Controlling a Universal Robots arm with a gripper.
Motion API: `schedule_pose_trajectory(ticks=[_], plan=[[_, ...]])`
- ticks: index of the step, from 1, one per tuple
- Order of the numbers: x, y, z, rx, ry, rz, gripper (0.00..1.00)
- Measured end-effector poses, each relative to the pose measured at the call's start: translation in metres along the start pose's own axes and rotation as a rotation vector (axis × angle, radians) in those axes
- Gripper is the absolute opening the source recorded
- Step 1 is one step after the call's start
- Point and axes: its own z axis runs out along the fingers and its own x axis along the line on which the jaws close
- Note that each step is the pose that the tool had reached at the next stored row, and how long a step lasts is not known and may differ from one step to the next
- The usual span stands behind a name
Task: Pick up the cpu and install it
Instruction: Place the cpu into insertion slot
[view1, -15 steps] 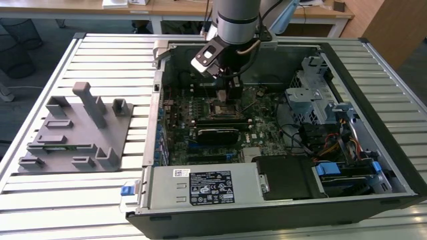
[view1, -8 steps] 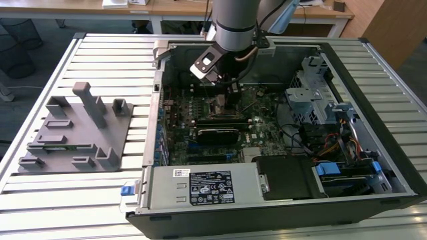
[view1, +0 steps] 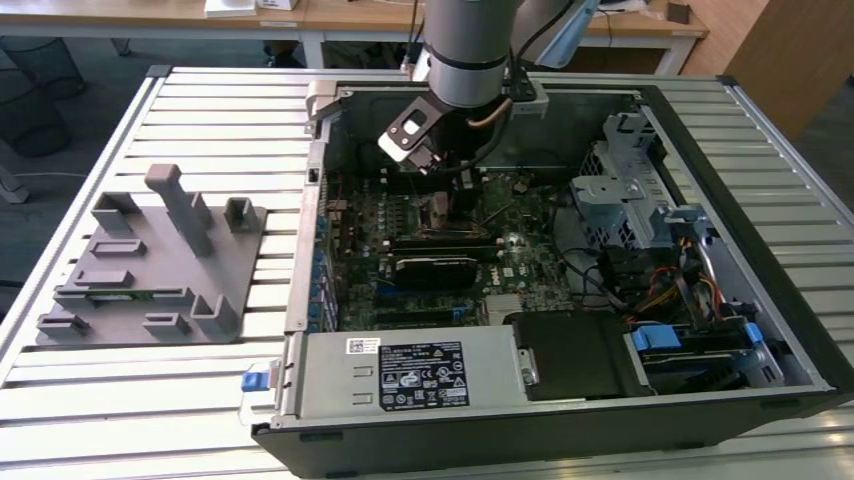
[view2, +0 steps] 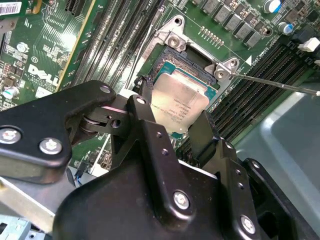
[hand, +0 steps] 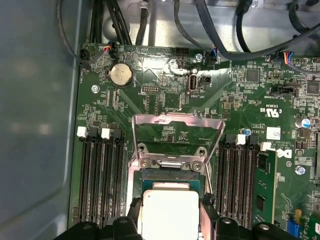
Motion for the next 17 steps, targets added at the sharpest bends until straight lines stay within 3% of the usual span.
schedule_pose_trajectory(ticks=[17], plan=[[-0.0017,-0.0006,0.0125,-0.0002,0.0002,0.015,0.54]])
